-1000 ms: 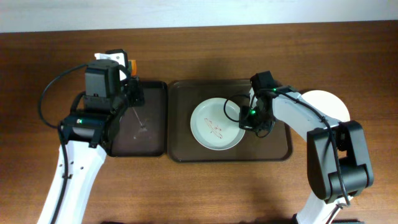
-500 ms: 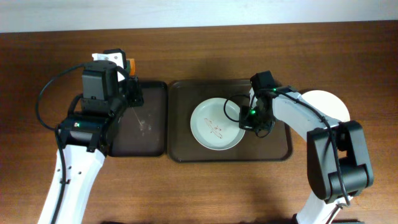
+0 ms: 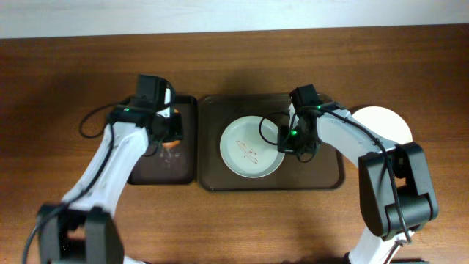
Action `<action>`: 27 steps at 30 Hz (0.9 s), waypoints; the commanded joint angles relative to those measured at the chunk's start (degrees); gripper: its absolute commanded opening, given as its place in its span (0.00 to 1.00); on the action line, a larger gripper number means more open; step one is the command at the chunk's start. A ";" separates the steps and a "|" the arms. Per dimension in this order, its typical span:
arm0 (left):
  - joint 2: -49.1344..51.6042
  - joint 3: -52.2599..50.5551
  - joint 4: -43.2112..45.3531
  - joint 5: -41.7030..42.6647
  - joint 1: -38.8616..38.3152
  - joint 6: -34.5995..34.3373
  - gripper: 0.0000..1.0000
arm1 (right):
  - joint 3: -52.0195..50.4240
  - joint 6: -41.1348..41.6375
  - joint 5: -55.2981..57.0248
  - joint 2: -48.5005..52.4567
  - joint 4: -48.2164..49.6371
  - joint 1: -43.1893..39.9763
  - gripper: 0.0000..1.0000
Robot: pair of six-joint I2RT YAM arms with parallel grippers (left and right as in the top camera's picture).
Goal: Clean dirty plates on tray and stack at the side
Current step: 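Scrub the held plate's red stain with the sponge in the left gripper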
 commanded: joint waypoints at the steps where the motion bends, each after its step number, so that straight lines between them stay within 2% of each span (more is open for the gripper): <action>1: 4.83 -0.24 -0.31 4.17 0.24 -0.09 0.00 | -0.04 -0.59 -0.28 0.81 0.20 0.61 0.04; 8: 5.14 0.79 0.15 15.26 0.26 0.00 0.00 | -0.04 -0.59 -0.28 0.81 0.31 0.63 0.04; 14: 4.68 1.18 8.55 39.10 -0.98 0.76 0.00 | -0.04 -0.59 -0.28 0.81 0.35 0.61 0.04; 19: 5.16 1.16 14.69 39.12 -5.75 -3.72 0.00 | -0.04 -0.59 -0.28 0.81 0.31 0.61 0.04; 24: 10.40 1.11 21.31 39.21 -11.72 -13.99 0.00 | -0.04 -0.59 -0.28 0.81 0.31 0.61 0.04; 27: 13.22 1.11 23.58 40.06 -13.86 -16.28 0.00 | -0.04 -0.59 -0.28 0.81 0.31 0.61 0.04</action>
